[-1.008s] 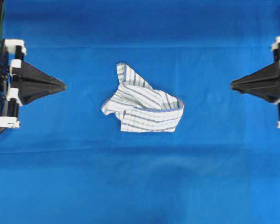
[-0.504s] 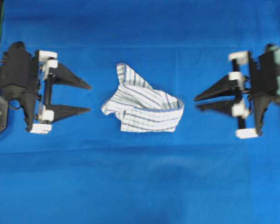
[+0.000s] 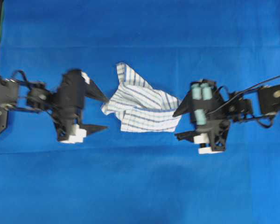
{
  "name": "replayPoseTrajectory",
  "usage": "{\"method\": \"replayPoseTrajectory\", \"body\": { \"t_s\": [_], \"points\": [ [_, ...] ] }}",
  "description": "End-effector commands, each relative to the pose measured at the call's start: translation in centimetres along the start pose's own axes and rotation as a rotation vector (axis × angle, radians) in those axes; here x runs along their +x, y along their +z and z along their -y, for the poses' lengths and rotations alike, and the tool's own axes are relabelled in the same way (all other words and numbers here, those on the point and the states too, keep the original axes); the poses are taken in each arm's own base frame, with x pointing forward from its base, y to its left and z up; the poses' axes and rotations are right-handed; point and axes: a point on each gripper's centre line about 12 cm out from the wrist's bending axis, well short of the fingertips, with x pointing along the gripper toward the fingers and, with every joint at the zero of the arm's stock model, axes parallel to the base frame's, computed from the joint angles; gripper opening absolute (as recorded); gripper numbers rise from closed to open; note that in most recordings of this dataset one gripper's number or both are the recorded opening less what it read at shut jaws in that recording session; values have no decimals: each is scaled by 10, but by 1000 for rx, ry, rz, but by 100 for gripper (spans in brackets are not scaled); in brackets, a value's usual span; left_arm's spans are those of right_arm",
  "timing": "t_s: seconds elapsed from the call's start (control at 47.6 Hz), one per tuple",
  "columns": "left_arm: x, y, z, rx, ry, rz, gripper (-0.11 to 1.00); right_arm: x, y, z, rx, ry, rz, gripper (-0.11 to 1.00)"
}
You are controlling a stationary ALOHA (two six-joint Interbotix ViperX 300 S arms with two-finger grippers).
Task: Lift the towel with both arms.
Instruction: 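Move both grippers inward toward opposite sides of the striped towel, then close both grippers on the towel's left and right edges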
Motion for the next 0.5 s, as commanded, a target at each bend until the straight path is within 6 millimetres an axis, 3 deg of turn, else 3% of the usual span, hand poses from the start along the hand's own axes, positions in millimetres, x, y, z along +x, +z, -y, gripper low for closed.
{"method": "replayPoseTrajectory", "body": {
  "t_s": [0.0,0.189,0.483],
  "points": [
    [15,6,3,4,-7,11,93,8,7,-1,7,2,12,63],
    [42,-10,-2,0,7,-44,93,32,-5,0,17,2,-11,63],
    [64,-30,-5,-2,15,-63,92,59,-23,1,44,-3,-46,63]
  ]
}}
